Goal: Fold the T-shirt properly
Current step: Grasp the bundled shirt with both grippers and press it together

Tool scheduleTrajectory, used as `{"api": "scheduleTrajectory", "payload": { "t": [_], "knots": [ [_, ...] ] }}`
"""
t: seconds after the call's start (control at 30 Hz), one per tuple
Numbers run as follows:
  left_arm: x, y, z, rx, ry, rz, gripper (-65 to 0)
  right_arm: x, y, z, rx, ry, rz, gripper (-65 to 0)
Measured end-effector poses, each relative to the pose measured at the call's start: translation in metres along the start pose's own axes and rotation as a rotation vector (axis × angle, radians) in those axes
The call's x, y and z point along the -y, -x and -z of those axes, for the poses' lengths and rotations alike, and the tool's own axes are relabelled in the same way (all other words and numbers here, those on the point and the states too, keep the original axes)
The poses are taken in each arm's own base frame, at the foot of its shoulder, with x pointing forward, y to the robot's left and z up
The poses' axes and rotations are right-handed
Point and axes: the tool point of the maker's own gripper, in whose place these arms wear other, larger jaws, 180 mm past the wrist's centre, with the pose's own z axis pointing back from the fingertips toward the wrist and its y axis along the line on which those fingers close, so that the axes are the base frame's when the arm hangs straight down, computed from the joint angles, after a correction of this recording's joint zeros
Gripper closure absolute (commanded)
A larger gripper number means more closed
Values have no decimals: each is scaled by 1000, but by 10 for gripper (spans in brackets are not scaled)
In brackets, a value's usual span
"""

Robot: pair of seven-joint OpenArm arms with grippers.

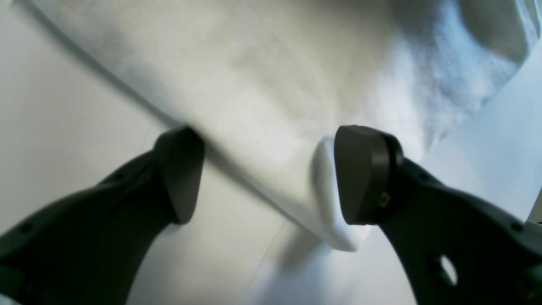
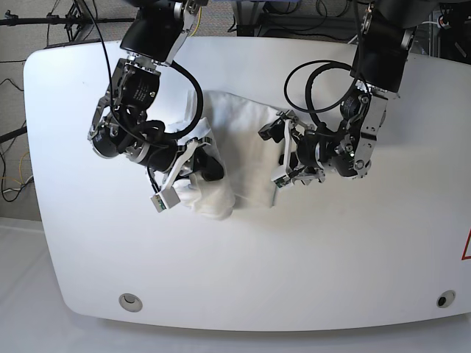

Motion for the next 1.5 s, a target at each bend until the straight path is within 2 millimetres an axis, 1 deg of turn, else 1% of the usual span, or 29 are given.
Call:
{"api": "scheduleTrajectory", "payload": {
  "t": [0.37,0.53,0.67,0.87,0.93,1.0,1.1,1.2,1.43,1.5],
  "knots": [
    [1,-1,0,4,3,2,-457,-6,6,5,-25,-14,-5,0],
    [1,-1,0,8,3,-3,-455,-10,3,8,-15,-25,-18,-1],
    [-1,0,-1,6,-2,-1,-453,-18,1,15,-17,-44,-45,-97],
    [-8,3,-6,-10,-17,3,-453,-34,4,27,-56,-83,-89,-278],
    [-9,4,-7,-12,-21,3,-451,-39,4,30,-59,-95,-103,-396],
    [-10,4,-7,-15,-23,4,-450,-45,4,34,-71,-112,-128,-436],
    [-9,3,-7,-17,-24,7,-449,-51,4,39,-94,-133,-174,-476],
    [-9,1,-6,-15,-23,8,-448,-51,4,39,-94,-135,-175,-498],
    [-10,4,-7,-22,-29,6,-446,-46,9,39,-121,-130,-182,-508],
    [-10,4,-7,-20,-29,6,-446,-45,7,38,-116,-131,-180,-507]
  ]
}}
